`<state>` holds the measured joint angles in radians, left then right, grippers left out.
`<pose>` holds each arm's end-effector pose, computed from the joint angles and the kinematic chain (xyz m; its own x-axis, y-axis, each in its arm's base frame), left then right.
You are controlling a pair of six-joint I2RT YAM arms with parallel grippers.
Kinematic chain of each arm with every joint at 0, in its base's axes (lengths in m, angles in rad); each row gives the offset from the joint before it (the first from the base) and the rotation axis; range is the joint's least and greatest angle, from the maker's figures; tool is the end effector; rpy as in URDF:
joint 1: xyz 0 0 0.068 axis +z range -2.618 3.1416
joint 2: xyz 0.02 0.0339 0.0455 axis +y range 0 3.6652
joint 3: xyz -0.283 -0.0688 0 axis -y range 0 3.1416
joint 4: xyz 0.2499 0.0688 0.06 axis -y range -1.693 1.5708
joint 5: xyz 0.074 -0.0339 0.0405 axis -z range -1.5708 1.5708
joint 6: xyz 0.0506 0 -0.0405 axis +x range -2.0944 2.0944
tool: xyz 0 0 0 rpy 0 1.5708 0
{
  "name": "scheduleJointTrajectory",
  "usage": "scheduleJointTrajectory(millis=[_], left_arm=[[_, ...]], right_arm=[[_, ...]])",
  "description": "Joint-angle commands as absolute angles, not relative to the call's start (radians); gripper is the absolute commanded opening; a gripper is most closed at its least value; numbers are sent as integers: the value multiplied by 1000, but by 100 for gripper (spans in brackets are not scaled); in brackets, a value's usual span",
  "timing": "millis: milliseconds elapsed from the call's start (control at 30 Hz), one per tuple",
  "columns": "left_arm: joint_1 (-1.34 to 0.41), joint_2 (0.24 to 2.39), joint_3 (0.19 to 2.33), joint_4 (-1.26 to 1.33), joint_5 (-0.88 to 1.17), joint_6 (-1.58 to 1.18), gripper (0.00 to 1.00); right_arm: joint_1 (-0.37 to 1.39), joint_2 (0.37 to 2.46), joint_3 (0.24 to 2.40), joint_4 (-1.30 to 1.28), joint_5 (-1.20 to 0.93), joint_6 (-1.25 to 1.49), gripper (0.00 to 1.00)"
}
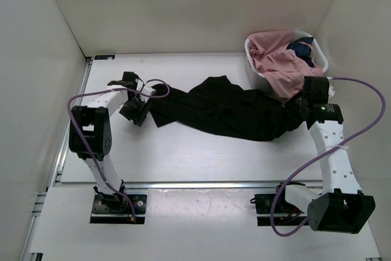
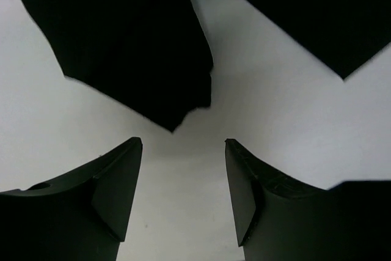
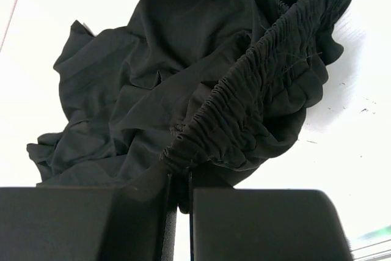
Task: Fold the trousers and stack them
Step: Flatten the trousers out
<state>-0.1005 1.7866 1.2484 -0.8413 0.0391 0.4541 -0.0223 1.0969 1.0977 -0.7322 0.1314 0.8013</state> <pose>0.3476 -0.0370 0.1911 -0.8306 0.5243 -0.1877 0.5252 0.8496 0.0489 0.2329 -0.0118 0.3426 -0.3787 0.7207 -0.5807 0.5628 0.6774 0.4737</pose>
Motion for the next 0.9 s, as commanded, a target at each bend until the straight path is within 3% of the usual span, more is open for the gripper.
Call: scheduleJointTrajectory(millis=[0,133,200,233,267,400,667,867], left_arm=[[-103,1853,1305,-779,19,388,68],[-103,1939,1327,-756,-60,379,68],[-94,1962,1327,-742,-19,379,59],[-94,1986,1345,-742,1,379,47],[-94,1997,1354,-742,17,379,14],[-69,1973,1405,-742,-37,370,14],[196,1764,1615,-742,-219,570,14],[279,1640,1510,-723,-242,652,14]], right_arm=[[-25,1088,1124,-730,140,770,0],[-25,1077,1124,-730,149,770,0],[-25,1077,1115,-730,158,761,0],[-25,1077,1115,-730,158,761,0],[-25,1077,1115,-730,158,752,0],[-86,1089,1133,-721,118,742,0],[-303,1201,1434,-788,-150,653,0],[-373,1163,1390,-851,-160,653,0]])
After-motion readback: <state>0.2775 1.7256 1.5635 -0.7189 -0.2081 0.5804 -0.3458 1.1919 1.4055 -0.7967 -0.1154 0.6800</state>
